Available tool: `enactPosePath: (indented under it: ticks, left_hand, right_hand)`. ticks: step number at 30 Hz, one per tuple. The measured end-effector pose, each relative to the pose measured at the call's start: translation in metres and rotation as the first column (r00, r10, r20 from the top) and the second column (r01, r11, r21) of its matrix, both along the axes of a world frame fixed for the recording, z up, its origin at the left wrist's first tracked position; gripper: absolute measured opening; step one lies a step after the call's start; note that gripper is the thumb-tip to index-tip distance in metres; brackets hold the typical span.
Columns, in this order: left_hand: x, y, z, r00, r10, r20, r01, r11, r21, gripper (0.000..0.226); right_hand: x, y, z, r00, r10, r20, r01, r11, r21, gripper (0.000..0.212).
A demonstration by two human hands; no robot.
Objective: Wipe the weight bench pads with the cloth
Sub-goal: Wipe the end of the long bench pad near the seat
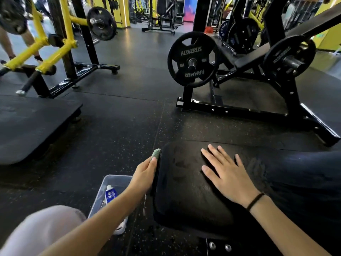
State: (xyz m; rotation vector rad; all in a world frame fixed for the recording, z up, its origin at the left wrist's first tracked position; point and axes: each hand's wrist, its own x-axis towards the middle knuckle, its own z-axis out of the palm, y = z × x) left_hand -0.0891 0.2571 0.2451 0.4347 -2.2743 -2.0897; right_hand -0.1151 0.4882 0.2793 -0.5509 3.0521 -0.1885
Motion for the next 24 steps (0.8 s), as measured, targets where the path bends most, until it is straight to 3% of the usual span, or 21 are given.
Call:
enactPosePath:
  ticks: [5, 7, 11, 14, 16, 19, 24]
  left_hand:
    - [-0.07, -0.013, 0.012, 0.969, -0.224, 0.103, 0.229, 0.972, -0.044, 0.032]
    - [-0.1, -0.008, 0.022, 0.915, -0.358, 0.184, 0.389, 0.906, -0.17, 0.036]
    - [-0.152, 0.028, 0.041, 0.703, -0.588, 0.401, 0.711, 0.582, -0.394, 0.04]
    - [-0.172, 0.077, 0.054, 0.559, -0.687, 0.465, 0.817, 0.36, -0.45, 0.042]
    - [-0.181, 0.108, 0.057, 0.468, -0.735, 0.49, 0.87, 0.287, -0.401, 0.042]
    - [-0.192, 0.135, 0.051, 0.318, -0.813, 0.488, 0.947, 0.255, -0.194, 0.044]
    - [-0.194, 0.108, 0.042, 0.209, -0.881, 0.425, 0.974, 0.228, -0.007, 0.034]
  right_hand:
    - [0.002, -0.003, -0.002, 0.999, -0.036, -0.005, 0.036, 0.999, 0.004, 0.087]
    - [0.002, -0.003, 0.001, 0.999, -0.042, 0.013, 0.042, 0.999, -0.012, 0.076]
    - [0.0, -0.005, 0.004, 0.997, -0.064, 0.051, 0.064, 0.998, 0.0, 0.064]
    - [-0.001, -0.005, 0.007, 0.995, -0.071, 0.075, 0.072, 0.997, -0.005, 0.061]
    - [0.0, -0.005, 0.008, 0.993, -0.071, 0.091, 0.072, 0.997, -0.011, 0.059]
    - [-0.002, -0.004, 0.01, 0.991, -0.072, 0.109, 0.075, 0.997, -0.024, 0.054]
    - [-0.003, -0.005, 0.011, 0.99, -0.085, 0.116, 0.089, 0.996, -0.025, 0.051]
